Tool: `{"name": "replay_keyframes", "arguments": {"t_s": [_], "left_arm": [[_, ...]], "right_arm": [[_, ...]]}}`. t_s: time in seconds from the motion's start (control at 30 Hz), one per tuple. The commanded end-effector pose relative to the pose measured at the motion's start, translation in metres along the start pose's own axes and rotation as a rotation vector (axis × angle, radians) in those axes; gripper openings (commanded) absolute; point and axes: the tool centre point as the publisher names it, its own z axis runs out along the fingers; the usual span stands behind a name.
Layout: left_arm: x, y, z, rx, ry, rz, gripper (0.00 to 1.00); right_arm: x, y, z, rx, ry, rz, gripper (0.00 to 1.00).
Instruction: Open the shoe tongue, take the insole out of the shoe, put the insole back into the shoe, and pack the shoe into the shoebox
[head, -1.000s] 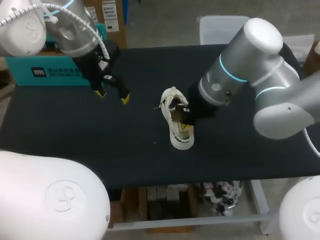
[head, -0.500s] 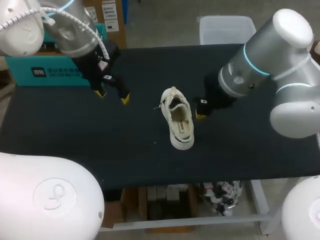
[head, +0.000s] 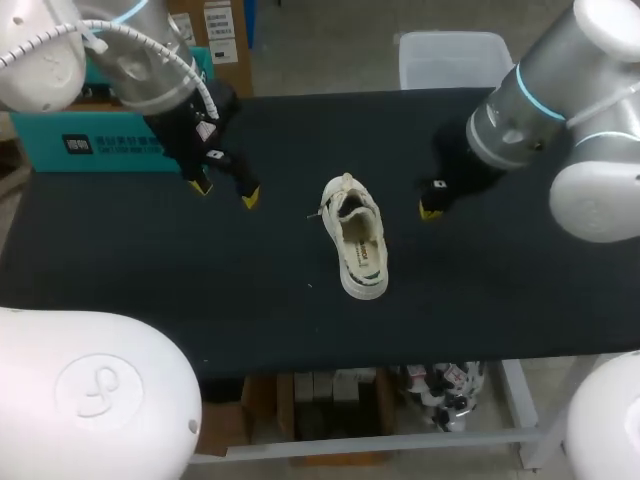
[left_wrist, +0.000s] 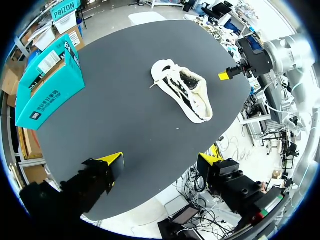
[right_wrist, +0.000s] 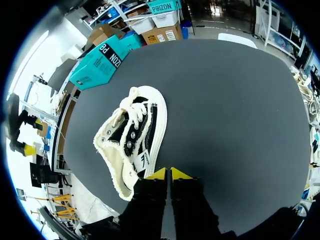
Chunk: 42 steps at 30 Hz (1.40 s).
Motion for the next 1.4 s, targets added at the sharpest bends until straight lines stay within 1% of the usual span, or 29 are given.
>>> {"name": "replay_keyframes", "arguments": {"t_s": [0.03,0.37,0.4,0.43,0.47,0.53,0.57,0.6,0.63,0.67,0.7,0.73,0.77,0.8,0.83,0.87,0.9,0.93,0.97,1.0,1.03,1.1,1.13,1.2,1.27,1.4], "left_arm": [[0.001,0.0,0.0,-0.002,-0.004,-0.001,1.0],[0.001,0.0,0.0,-0.002,-0.004,-0.001,1.0],[0.001,0.0,0.0,-0.002,-0.004,-0.001,1.0],[0.001,0.0,0.0,-0.002,-0.004,-0.001,1.0],[0.007,-0.002,0.002,-0.009,0.009,-0.002,1.0],[0.012,-0.003,0.003,-0.007,0.015,-0.037,1.0],[0.016,-0.003,0.004,-0.002,0.018,-0.041,1.0],[0.017,-0.002,0.004,-0.005,0.027,-0.058,1.0],[0.019,-0.001,0.004,-0.001,0.027,-0.072,1.0],[0.021,0.0,0.006,0.0,0.019,-0.073,1.0],[0.021,0.001,0.007,-0.007,0.015,-0.082,1.0],[0.023,0.001,0.009,-0.012,0.012,-0.094,1.0],[0.025,0.002,0.012,-0.006,-0.004,-0.101,1.0],[0.026,0.003,0.014,-0.006,-0.012,-0.109,1.0],[0.028,0.004,0.016,-0.006,-0.011,-0.111,1.0],[0.029,0.004,0.017,-0.006,-0.011,-0.108,1.0],[0.032,0.005,0.021,-0.012,-0.006,-0.106,1.0],[0.033,0.005,0.023,-0.013,-0.007,-0.108,1.0],[0.035,0.004,0.028,-0.022,-0.004,-0.107,1.0],[0.036,0.004,0.031,-0.03,0.002,-0.114,1.0],[0.037,0.003,0.035,-0.034,-0.003,-0.117,1.0],[0.04,0.001,0.042,-0.054,-0.001,-0.111,1.0],[0.041,0.001,0.045,-0.057,-0.007,-0.113,1.0],[0.045,-0.002,0.053,-0.075,-0.002,-0.105,1.0],[0.048,-0.005,0.06,-0.082,-0.008,-0.104,1.0],[0.052,-0.012,0.071,-0.108,0.011,-0.103,1.0]], "right_arm": [[-0.002,0.006,-0.001,0.025,-0.002,0.001,1.0],[-0.002,0.006,-0.001,0.025,-0.002,0.001,1.0],[-0.004,0.011,0.006,-0.004,0.055,-0.02,1.0],[-0.005,0.014,0.008,-0.002,0.053,-0.031,1.0],[-0.007,0.017,0.011,-0.001,0.02,-0.028,1.0],[-0.012,0.022,0.014,-0.005,0.054,-0.079,1.0],[-0.014,0.025,0.013,0.002,0.025,-0.104,1.0],[-0.017,0.027,0.012,-0.003,0.047,-0.139,1.0],[-0.02,0.029,0.012,0.009,0.03,-0.143,1.0],[-0.022,0.031,0.012,0.016,0.022,-0.173,1.0],[-0.024,0.032,0.012,0.006,0.033,-0.198,1.0],[-0.027,0.032,0.011,0.002,0.024,-0.204,1.0],[-0.032,0.033,0.012,0.004,0.019,-0.249,1.0],[-0.035,0.033,0.012,-0.013,0.04,-0.285,1.0],[-0.039,0.034,0.013,-0.007,0.014,-0.287,1.0],[-0.041,0.034,0.014,-0.003,0.009,-0.306,1.0],[-0.046,0.035,0.015,-0.016,0.041,-0.353,1.0],[-0.048,0.036,0.016,-0.018,0.03,-0.35,1.0],[-0.054,0.037,0.018,-0.019,0.029,-0.373,1.0],[-0.057,0.037,0.019,-0.024,0.049,-0.392,1.0],[-0.061,0.038,0.021,-0.014,0.031,-0.388,1.0],[-0.067,0.039,0.023,-0.016,0.043,-0.426,1.0],[-0.071,0.039,0.023,-0.021,0.031,-0.426,1.0],[-0.076,0.04,0.023,-0.028,0.033,-0.459,1.0],[-0.079,0.043,0.023,-0.015,0.014,-0.482,1.0],[-0.084,0.049,0.022,0.003,-0.019,-0.54,1.0]]}}
